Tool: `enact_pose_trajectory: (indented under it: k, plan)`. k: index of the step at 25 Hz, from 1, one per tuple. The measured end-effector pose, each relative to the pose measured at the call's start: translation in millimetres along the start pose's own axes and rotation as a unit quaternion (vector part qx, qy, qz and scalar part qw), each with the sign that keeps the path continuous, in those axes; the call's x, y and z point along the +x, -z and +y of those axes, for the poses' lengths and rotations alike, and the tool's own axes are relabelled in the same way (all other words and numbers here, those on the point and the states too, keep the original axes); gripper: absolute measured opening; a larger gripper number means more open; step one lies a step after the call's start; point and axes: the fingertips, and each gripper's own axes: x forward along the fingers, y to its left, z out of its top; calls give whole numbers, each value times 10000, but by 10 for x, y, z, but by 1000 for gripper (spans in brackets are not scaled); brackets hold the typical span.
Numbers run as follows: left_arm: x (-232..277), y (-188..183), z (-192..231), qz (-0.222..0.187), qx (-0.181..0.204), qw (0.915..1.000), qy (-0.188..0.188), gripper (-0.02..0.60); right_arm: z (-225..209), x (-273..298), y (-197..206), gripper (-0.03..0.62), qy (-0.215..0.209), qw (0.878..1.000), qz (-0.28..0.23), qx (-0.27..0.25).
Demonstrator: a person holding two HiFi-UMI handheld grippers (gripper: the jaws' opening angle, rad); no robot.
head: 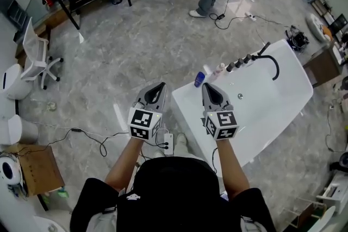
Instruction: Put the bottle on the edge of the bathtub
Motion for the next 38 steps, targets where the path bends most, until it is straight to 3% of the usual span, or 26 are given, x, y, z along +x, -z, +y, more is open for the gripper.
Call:
enact_pose_trajectory:
  k: [12, 18, 38]
  plan:
    - [-320, -375, 4, -347, 156, 9992, -78, 12, 218, -190, -309, 23, -110, 9993, -329, -109]
    - [-428, -413, -43, -385, 289, 9988, -94, 12, 310, -239, -345, 23, -163, 9990, -396, -86]
    - [-439, -405, -71, -401, 203, 9987, -227, 12, 288, -244, -308, 23, -262, 9989, -375, -25]
